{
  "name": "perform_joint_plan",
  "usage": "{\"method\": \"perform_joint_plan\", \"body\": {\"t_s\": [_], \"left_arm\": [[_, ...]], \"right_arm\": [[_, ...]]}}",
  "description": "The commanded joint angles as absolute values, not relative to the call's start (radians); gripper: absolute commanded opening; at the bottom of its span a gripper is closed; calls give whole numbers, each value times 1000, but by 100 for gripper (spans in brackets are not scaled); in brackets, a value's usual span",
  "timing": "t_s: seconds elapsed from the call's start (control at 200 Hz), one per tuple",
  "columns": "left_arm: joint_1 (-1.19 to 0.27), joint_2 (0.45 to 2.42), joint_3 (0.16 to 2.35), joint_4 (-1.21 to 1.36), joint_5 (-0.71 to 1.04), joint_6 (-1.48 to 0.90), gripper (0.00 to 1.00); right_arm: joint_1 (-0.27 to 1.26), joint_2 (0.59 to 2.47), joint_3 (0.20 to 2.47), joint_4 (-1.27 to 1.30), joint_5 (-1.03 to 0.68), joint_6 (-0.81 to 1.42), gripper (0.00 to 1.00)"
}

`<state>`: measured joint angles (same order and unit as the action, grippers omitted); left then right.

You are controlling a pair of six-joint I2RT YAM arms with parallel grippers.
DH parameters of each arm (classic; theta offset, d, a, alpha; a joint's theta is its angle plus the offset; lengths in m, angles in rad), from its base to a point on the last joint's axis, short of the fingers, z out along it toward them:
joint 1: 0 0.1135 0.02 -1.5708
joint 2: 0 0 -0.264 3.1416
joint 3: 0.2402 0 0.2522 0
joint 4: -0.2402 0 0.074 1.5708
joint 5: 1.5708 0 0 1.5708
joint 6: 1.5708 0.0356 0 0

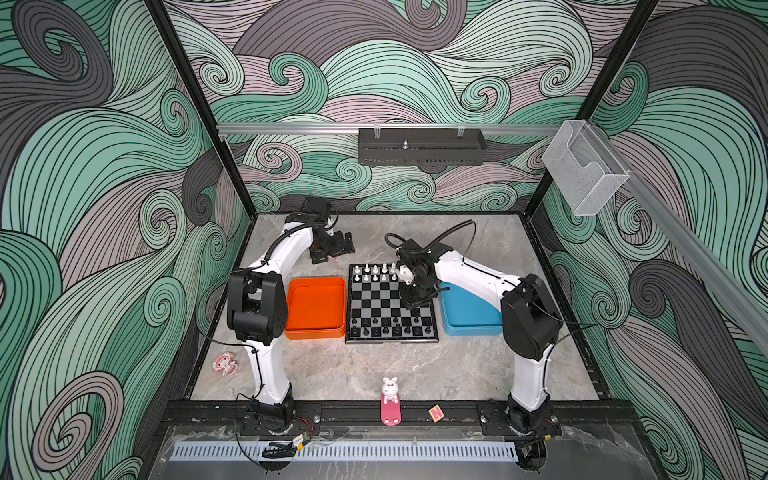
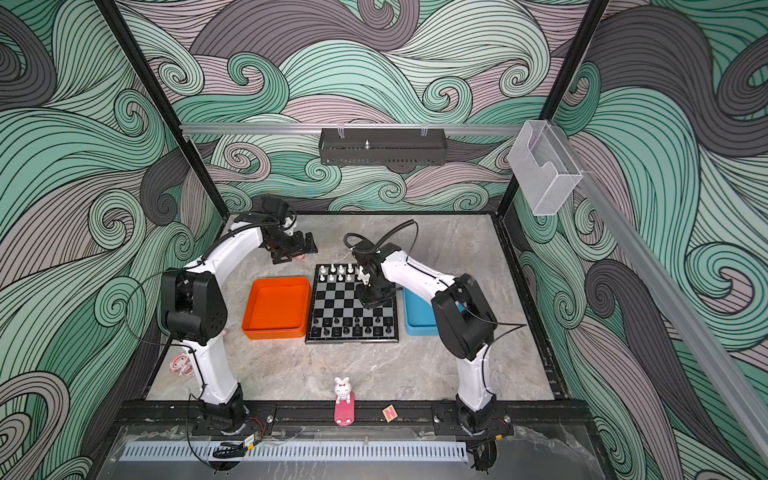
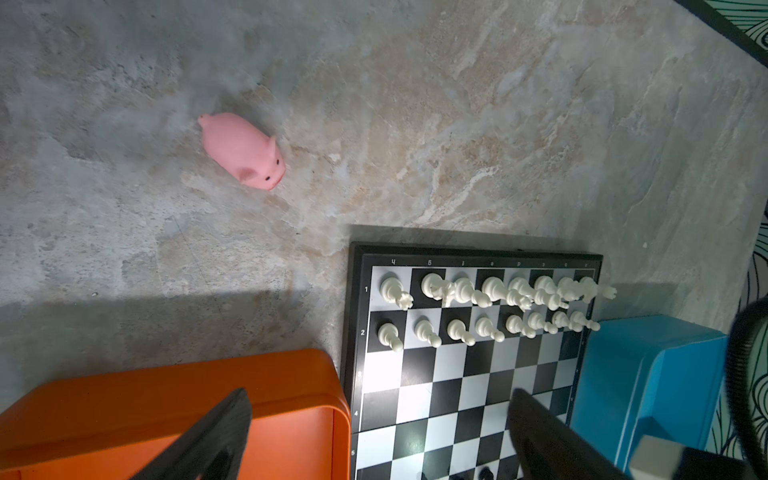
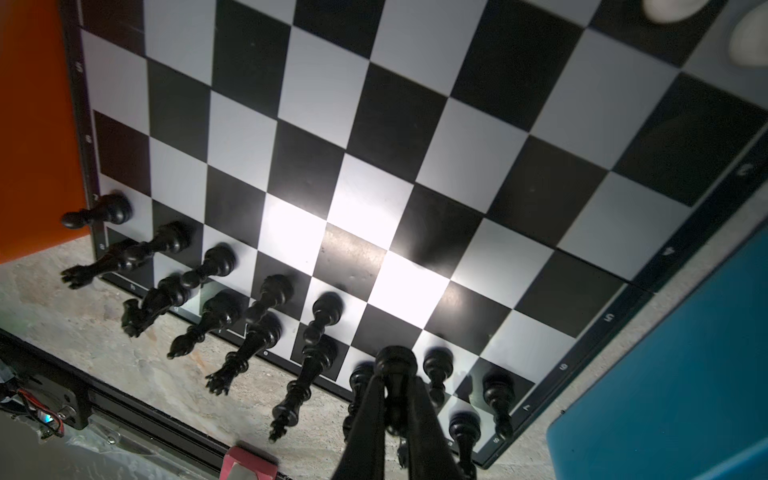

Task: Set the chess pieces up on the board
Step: 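Lift the last black pawn over the nearer rank while the left withdraws, then lower the last black pawn toward a nearer-rank square with the right gripper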

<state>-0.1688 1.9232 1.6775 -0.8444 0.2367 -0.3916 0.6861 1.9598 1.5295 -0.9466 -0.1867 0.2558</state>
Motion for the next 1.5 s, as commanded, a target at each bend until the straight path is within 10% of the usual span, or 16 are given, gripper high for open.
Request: {"method": "perform_joint_plan", "body": {"t_s": [0.0,1.496], "left_arm": [[-151,1885,1674,-862,244,-384,99],[-149,1891,1667,-854,274,-386,98]], "right_arm": [[700,1972,1529,-946,-201,276,12],[734,2011,1456,-936,-203,291,15]]}}
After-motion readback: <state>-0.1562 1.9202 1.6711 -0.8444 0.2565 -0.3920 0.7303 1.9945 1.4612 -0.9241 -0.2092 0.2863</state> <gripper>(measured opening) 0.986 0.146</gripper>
